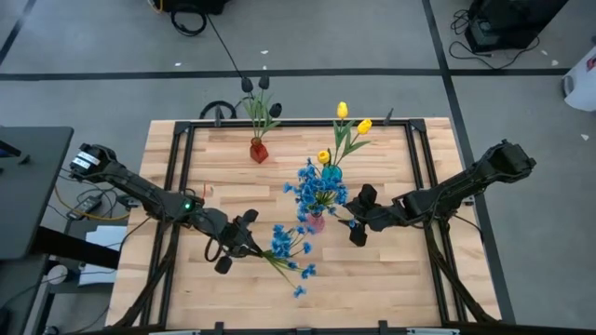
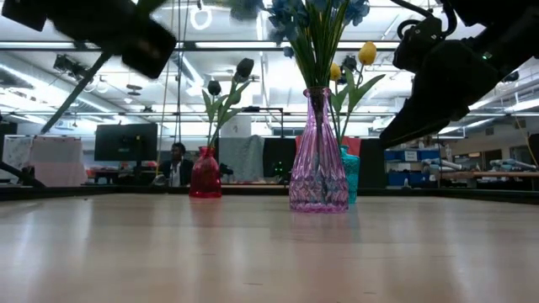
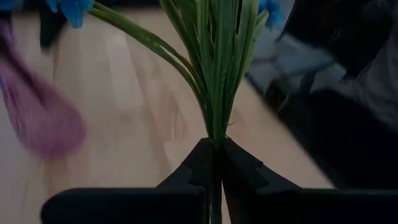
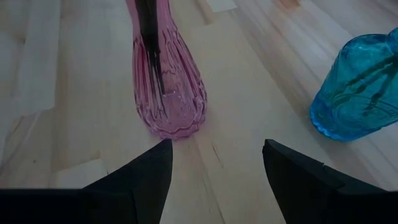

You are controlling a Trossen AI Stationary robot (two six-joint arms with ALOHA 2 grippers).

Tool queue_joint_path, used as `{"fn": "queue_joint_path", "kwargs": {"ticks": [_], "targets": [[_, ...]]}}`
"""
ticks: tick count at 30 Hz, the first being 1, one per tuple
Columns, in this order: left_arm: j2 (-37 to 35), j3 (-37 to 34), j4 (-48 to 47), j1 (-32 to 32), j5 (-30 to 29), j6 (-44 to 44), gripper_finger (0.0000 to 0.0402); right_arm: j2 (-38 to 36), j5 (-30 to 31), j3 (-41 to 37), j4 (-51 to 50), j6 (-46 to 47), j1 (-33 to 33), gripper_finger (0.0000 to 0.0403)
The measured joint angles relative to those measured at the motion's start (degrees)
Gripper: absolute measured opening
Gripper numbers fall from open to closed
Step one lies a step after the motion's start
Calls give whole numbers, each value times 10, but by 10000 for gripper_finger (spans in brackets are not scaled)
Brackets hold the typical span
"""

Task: Sort flowers into vase by color
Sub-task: Put the blue flowers into the violet vase

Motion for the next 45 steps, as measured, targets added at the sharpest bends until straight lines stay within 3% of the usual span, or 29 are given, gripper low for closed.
{"fn": "queue_joint_path", "kwargs": {"ticks": [10,26,31,39,45], "targets": [[13,0,-241,21,-131,-128,28,0,0,0,2,0,0,256],[125,0,-269,38,-138,-165,33,0,-4,0,12,0,0,256],[125,3,-280,50,-121,-192,70,0,-7,0,12,0,0,256],[125,69,-419,68,-82,-214,153,0,-7,0,20,1,0,256],[125,105,-476,78,-73,-237,183,0,-11,0,32,-1,0,256]]}}
